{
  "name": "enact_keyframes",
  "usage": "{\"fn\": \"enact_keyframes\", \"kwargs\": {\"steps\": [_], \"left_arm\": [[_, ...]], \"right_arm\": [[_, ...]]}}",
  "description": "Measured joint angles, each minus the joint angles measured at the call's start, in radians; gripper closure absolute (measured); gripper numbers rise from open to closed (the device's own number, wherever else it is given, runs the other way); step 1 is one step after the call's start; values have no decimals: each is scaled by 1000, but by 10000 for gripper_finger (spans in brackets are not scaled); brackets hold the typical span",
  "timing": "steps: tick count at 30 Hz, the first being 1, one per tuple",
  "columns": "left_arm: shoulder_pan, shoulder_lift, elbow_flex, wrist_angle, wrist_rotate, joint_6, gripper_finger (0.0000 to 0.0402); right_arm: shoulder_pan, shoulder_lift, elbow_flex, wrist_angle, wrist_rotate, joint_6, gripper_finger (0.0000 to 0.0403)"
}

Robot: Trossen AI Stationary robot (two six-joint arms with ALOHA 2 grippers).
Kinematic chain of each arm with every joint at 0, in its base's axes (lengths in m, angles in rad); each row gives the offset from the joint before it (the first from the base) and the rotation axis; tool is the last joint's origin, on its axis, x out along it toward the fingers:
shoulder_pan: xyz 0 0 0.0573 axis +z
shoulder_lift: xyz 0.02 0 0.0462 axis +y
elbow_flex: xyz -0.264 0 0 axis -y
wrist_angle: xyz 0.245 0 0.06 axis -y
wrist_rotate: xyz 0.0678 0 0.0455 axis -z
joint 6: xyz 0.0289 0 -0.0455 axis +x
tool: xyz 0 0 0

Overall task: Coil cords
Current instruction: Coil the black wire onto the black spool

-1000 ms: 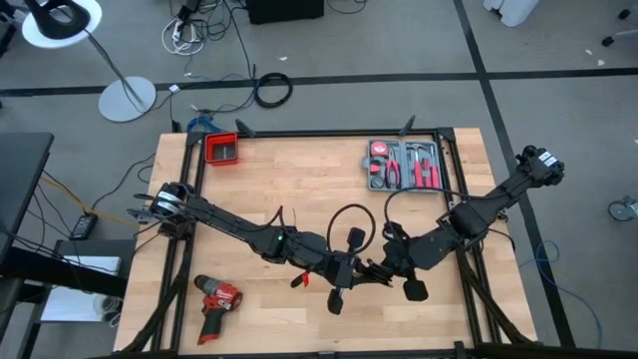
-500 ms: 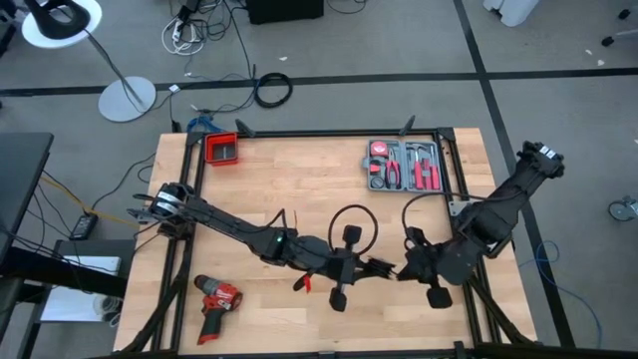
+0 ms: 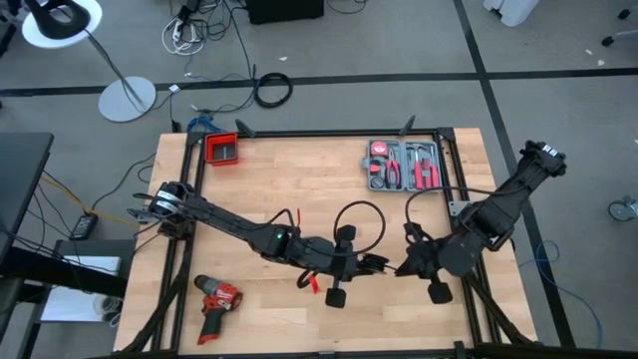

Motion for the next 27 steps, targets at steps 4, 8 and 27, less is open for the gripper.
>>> {"fn": "enact_keyframes", "kwargs": {"steps": [4,8,27], "left_arm": [[0,0,0,-44,3,-52,401],[0,0,0,-52,27,-94,401],[-6,0,-2,-41,45,-73,401]], "right_arm": [[-32,2,0,28,-4,-40,393],[-54,5,-1,80,-7,-101,391],[-119,43,-1,266,-129,-198,357]]}}
